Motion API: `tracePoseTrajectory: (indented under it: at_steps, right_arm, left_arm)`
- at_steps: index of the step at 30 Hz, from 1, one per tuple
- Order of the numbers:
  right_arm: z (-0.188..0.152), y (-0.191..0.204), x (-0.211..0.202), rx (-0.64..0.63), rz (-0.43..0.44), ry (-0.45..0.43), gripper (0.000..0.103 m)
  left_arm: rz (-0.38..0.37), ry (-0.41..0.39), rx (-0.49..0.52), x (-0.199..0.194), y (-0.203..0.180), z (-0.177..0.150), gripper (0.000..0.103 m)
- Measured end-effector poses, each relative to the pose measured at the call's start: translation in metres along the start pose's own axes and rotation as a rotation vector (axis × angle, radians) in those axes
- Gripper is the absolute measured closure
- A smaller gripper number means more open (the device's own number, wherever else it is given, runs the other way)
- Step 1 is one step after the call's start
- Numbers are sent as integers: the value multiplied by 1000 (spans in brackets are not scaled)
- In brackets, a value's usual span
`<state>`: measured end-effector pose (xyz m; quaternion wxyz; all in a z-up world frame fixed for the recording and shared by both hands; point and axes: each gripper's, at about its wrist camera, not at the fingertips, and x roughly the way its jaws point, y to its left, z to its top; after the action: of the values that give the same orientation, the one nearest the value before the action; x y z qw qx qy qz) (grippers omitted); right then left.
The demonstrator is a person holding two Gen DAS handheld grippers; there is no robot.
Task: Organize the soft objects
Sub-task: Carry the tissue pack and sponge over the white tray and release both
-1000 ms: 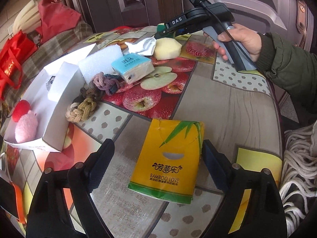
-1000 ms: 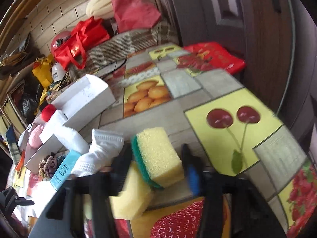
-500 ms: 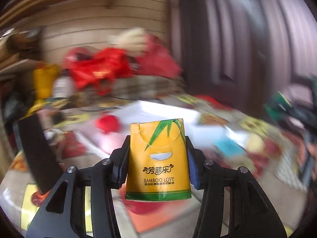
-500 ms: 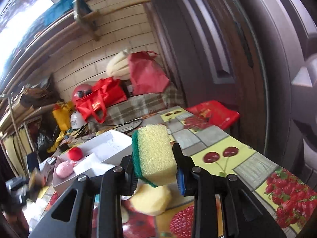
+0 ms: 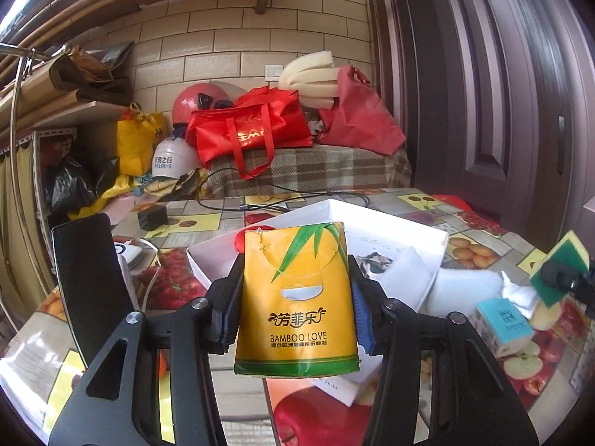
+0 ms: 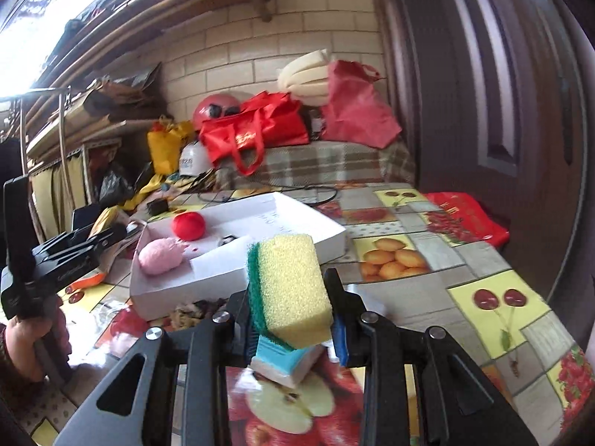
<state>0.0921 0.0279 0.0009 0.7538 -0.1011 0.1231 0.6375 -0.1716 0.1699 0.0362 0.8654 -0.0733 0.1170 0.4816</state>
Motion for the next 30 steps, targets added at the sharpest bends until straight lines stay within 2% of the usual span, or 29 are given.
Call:
tracePoseTrajectory:
  at_steps: [3,10,17,30]
  right_arm:
    - [1,13,20,-15,16,41,72]
    - [1,48,38,-113,47,51,72]
    - [10,62,65,-71,77,66,71]
    - [22,86,99,-58,108,79,71]
  left_arm:
    - [23,3,2,11,0,2,54]
    - [70,26,-40,33,12,7,54]
    - [101,37,-46,49,15,10,54]
    - [100,58,-52,62,18,13,54]
